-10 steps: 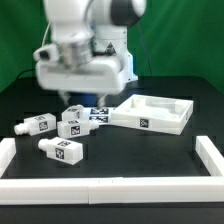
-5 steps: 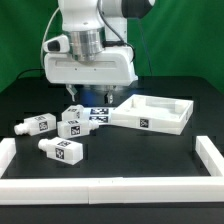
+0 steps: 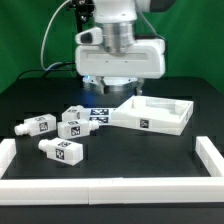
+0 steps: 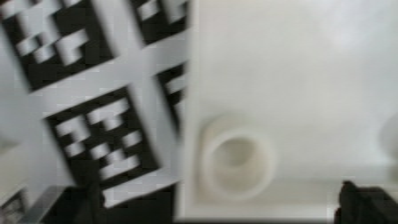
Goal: Assemble one leg
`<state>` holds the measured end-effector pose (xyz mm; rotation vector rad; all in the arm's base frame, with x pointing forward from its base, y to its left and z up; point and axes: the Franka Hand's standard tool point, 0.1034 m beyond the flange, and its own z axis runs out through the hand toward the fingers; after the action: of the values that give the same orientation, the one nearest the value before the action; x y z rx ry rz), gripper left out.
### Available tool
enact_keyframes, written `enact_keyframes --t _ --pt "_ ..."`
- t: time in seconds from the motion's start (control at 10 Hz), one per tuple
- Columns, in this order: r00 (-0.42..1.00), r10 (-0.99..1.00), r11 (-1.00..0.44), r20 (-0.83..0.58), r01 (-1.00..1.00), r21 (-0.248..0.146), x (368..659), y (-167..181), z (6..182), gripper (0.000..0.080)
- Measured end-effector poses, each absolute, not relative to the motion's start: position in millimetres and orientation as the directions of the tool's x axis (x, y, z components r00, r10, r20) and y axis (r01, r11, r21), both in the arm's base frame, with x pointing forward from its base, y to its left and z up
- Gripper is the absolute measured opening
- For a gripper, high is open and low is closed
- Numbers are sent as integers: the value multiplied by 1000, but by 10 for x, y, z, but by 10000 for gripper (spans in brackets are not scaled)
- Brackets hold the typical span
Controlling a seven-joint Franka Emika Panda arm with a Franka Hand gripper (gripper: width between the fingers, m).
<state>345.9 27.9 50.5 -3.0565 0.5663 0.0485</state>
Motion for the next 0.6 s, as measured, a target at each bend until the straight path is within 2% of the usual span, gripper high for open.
enact_keyframes --t 0.1,0.4,0.6 --pt "936 -349 -937 -40 -350 -20 3461 297 427 649" --pt "945 -328 -944 -17 -328 -26 3574 260 432 649" --pt "942 -334 -942 9 -334 -8 3491 187 281 649"
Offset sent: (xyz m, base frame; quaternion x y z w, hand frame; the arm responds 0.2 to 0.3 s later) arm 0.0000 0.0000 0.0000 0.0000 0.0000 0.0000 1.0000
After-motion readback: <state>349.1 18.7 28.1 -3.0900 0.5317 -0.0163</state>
